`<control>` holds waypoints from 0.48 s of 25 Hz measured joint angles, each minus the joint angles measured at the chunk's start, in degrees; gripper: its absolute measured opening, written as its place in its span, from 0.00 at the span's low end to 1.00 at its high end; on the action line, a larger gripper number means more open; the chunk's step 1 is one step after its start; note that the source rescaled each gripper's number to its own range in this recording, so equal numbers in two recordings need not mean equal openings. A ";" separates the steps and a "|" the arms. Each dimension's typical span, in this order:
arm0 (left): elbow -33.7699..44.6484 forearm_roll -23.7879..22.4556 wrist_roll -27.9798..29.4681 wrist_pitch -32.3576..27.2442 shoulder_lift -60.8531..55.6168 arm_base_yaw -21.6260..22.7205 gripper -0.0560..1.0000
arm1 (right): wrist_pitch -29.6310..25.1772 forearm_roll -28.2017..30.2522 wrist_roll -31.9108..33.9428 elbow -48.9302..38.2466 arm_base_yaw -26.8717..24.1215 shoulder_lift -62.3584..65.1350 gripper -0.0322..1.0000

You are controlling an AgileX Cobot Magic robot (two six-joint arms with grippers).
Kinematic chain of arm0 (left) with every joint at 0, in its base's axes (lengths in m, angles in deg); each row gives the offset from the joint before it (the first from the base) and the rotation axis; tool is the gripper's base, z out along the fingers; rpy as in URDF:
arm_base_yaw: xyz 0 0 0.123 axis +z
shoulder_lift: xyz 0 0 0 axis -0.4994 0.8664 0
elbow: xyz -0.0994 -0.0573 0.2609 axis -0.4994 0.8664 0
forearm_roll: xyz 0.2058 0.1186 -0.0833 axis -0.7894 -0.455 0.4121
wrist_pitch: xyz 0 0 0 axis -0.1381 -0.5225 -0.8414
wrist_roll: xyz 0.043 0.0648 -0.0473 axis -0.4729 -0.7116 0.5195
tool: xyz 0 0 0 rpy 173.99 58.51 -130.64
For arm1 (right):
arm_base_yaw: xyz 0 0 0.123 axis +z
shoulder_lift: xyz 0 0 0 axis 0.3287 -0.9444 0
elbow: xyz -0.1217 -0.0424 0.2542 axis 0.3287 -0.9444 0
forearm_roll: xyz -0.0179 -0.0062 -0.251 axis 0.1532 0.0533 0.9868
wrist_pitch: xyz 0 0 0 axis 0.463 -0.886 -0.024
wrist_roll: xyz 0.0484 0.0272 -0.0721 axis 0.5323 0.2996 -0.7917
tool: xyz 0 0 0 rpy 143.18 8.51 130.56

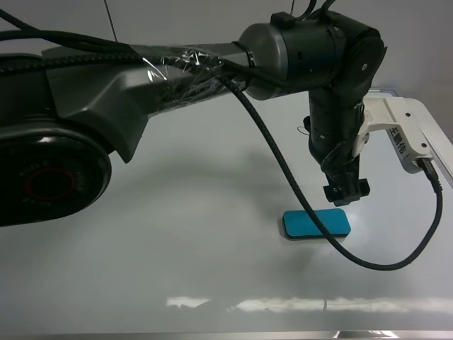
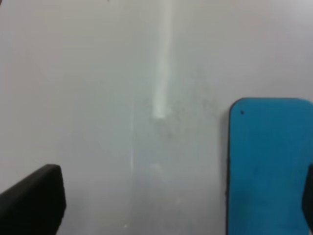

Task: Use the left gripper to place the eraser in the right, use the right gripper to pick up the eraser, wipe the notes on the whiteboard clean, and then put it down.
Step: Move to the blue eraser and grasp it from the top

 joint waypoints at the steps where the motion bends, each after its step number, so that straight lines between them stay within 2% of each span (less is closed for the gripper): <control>1: 0.00 -0.31 0.05 0.00 0.00 0.00 0.99 | 0.00 0.00 0.00 0.00 0.00 0.00 1.00; 7: 0.00 -0.42 0.12 -0.10 -0.67 0.23 1.00 | 0.00 0.00 0.00 0.00 0.00 0.00 1.00; 12: 0.00 0.00 0.20 -2.93 -4.49 4.28 1.00 | 0.00 0.00 0.00 0.00 0.00 0.00 1.00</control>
